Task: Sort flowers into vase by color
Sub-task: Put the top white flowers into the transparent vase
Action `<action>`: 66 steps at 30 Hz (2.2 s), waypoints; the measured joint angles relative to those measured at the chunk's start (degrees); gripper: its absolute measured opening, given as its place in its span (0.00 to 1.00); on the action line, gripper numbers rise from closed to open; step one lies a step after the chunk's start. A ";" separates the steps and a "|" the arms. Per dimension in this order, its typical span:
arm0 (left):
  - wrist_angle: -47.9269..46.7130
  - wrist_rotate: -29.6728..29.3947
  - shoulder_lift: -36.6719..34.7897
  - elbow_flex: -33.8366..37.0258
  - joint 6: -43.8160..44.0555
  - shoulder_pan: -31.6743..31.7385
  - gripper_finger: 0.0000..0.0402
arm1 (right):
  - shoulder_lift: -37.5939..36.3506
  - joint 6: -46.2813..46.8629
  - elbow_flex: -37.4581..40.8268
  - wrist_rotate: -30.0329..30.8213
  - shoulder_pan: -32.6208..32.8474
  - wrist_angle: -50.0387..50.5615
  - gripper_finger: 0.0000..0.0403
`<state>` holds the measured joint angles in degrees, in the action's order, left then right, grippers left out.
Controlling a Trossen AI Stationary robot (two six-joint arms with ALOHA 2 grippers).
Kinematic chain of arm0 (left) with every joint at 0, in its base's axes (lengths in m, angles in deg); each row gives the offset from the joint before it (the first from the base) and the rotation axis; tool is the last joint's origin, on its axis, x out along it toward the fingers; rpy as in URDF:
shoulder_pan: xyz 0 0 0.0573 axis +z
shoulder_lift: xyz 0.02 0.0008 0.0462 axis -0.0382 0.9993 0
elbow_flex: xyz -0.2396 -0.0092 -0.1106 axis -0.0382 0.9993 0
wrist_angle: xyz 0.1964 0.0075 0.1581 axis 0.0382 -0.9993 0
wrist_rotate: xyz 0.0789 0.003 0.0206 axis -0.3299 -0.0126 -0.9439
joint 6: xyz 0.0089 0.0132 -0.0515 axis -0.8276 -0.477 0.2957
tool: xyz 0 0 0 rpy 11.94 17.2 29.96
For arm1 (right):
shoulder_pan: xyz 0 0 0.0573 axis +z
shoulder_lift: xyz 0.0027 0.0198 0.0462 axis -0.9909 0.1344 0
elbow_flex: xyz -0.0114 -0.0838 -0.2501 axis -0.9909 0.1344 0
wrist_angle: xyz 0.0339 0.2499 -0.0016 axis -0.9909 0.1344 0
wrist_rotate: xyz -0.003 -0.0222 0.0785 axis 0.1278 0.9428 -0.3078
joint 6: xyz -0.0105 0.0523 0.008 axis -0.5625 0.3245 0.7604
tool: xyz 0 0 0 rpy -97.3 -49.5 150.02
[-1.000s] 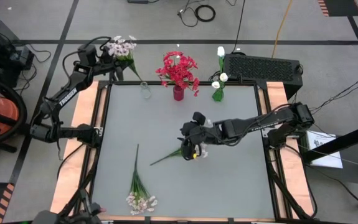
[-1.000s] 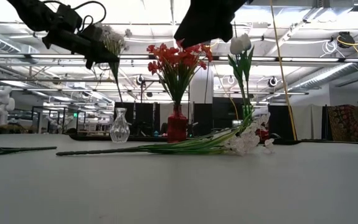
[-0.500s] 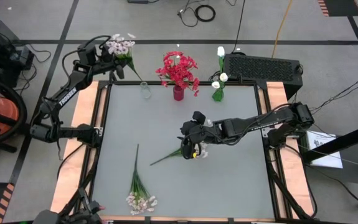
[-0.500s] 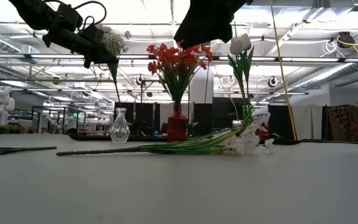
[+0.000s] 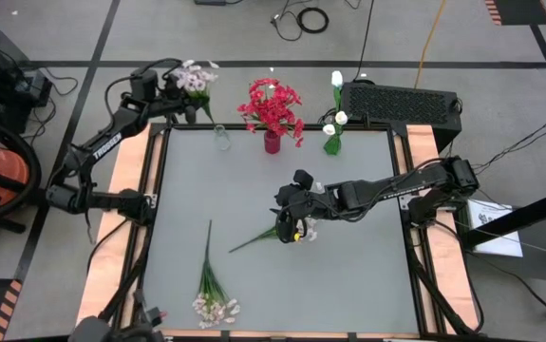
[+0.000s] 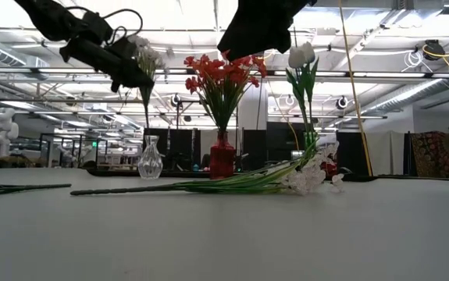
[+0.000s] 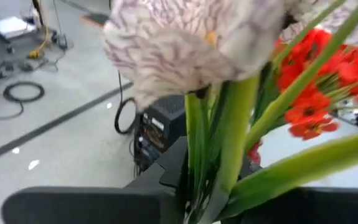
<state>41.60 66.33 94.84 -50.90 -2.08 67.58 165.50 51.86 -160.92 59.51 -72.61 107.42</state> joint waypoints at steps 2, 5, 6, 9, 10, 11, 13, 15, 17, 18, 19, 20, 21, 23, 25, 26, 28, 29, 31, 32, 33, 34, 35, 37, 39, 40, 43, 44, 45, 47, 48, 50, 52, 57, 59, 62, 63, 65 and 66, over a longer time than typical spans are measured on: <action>-0.38 -1.74 0.93 0.02 -0.23 -0.83 0.18 | 0.00 -0.02 0.00 0.00 0.00 0.00 0.42; -1.64 -5.35 1.69 0.02 -0.32 -1.77 0.25 | 0.00 -0.02 0.00 0.00 0.00 0.02 0.42; -2.26 -6.49 1.73 0.04 -0.54 -2.16 0.29 | 0.00 -0.02 0.00 0.00 0.00 0.02 0.42; -4.97 -11.20 1.64 0.04 -1.65 -3.80 0.40 | 0.00 -0.33 0.00 0.00 0.00 0.02 0.42; -6.01 -13.14 1.55 0.04 -1.65 -4.37 0.44 | 0.00 -0.51 0.00 0.00 0.00 0.04 0.42; -6.99 -15.01 1.40 0.07 -1.64 -4.96 0.48 | 0.00 -0.70 0.00 0.00 0.00 0.04 0.42; -9.04 -17.94 1.12 0.07 -1.31 -6.07 0.54 | 0.00 -0.72 0.00 0.00 0.00 0.04 0.42; -11.44 -19.81 0.82 0.07 -0.36 -6.83 0.58 | 0.00 -0.80 0.00 0.00 0.00 0.12 0.42; -13.37 -20.65 -0.02 0.09 0.73 -7.35 0.60 | 0.00 -0.94 0.00 0.00 0.00 0.20 0.42; -14.31 -20.66 -0.83 0.09 1.53 -7.44 0.60 | 0.00 -0.94 0.00 0.00 0.00 0.21 0.42; -15.19 -20.69 -1.76 0.09 1.81 -7.69 0.61 | 0.00 -0.94 0.02 0.00 0.00 0.31 0.42; -16.01 -20.74 -2.95 0.09 2.13 -7.82 0.61 | 0.00 -1.12 0.02 0.00 0.00 0.41 0.42; -17.06 -21.08 -4.28 0.09 2.83 -8.02 0.61 | 0.00 -1.41 0.01 0.00 0.00 0.43 0.42; -19.69 -22.56 -7.49 0.09 3.36 -8.46 0.61 | 0.00 -2.19 0.02 0.00 0.00 0.42 0.42; -22.92 -25.71 -11.17 0.09 3.98 -9.14 0.61 | 0.00 -2.57 0.02 0.00 -0.02 0.42 0.42; -24.33 -27.44 -13.10 0.09 4.55 -9.59 0.61 | 0.00 -2.93 0.00 -0.03 -0.14 0.39 0.42; -26.24 -29.94 -16.95 0.09 5.13 -10.68 0.61 | 0.00 -3.49 0.00 -0.09 -0.43 0.37 0.42; -26.91 -30.35 -19.04 0.09 5.66 -11.21 0.61 | 0.00 -3.65 0.00 -0.10 -0.67 0.37 0.42; -27.37 -30.40 -23.24 0.09 6.57 -12.54 0.61 | 0.00 -3.69 0.01 -0.12 -1.15 0.35 0.42; -27.76 -30.39 -25.35 0.09 6.98 -13.24 0.61 | 0.00 -3.66 0.00 -0.13 -1.39 0.35 0.42; -28.32 -30.34 -27.56 0.09 7.61 -14.02 0.61 | 0.00 -3.63 0.00 -0.13 -1.56 0.35 0.42; -28.58 -30.16 -29.67 0.09 7.91 -14.87 0.61 | 0.00 -3.64 0.01 -0.14 -1.79 0.35 0.42; -28.82 -29.59 -31.71 0.07 8.34 -15.81 0.61 | 0.00 -3.62 0.00 -0.15 -1.84 0.35 0.42; -30.33 -27.99 -35.75 0.07 9.32 -17.79 0.61 | 0.00 -3.61 0.00 -0.15 -1.90 0.35 0.42; -31.13 -25.57 -39.32 0.07 10.58 -19.96 0.61 | 0.00 -3.67 0.00 -0.19 -1.88 0.35 0.42; -31.78 -24.36 -40.89 0.07 10.96 -21.13 0.61 | 0.00 -3.76 0.02 -0.20 -1.88 0.37 0.42; -34.31 -20.55 -43.81 0.00 11.69 -24.85 0.61 | 0.00 -3.90 0.01 -0.24 -1.86 1.23 0.42; -34.96 -19.46 -44.38 0.44 12.02 -26.19 0.61 | 0.00 -3.91 0.00 -0.25 -1.86 1.84 0.42; -35.18 -17.82 -44.93 1.17 12.42 -27.49 0.61 | 0.00 -3.92 0.01 -0.24 -1.88 2.62 0.42; -34.34 -11.86 -45.58 2.77 12.36 -30.40 0.61 | 0.00 -4.07 0.00 -0.24 -1.88 4.28 0.42; -33.22 -8.78 -45.61 3.86 12.42 -32.02 0.61 | 0.00 -4.13 0.02 -0.24 -1.90 5.07 0.42; -30.17 -5.70 -45.46 6.61 13.28 -35.48 0.61 | 0.00 -4.17 0.00 -0.26 -2.09 6.31 0.42; -27.40 -6.00 -45.38 9.47 13.35 -39.07 0.61 | 0.00 -4.17 0.00 -0.24 -2.14 7.56 0.42; -22.30 -10.97 -44.51 14.62 11.10 -47.06 0.61 | 0.00 -4.17 0.00 -0.22 -2.16 9.89 0.42; -21.44 -14.21 -43.60 16.53 10.86 -50.22 0.61 | 0.00 -4.11 0.02 -0.24 -2.16 10.74 0.42; -15.97 -17.61 -40.99 19.73 11.95 -55.63 0.61 | 0.00 -4.07 0.00 -0.24 -2.16 12.02 0.42; -13.81 -18.80 -39.64 21.00 12.29 -57.57 0.61 | 0.00 -4.04 0.00 -0.24 -2.16 12.33 0.42; -9.44 -21.25 -36.45 23.36 12.78 -61.96 0.61 | 0.00 -3.79 0.00 -0.24 -2.16 12.77 0.42; -7.11 -23.06 -34.47 24.21 12.79 -64.09 0.61 | 0.00 -3.52 0.00 -0.24 -2.16 12.97 0.42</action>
<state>34.49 43.27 60.37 -26.68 10.71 3.49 165.50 48.34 -160.92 59.27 -74.77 120.39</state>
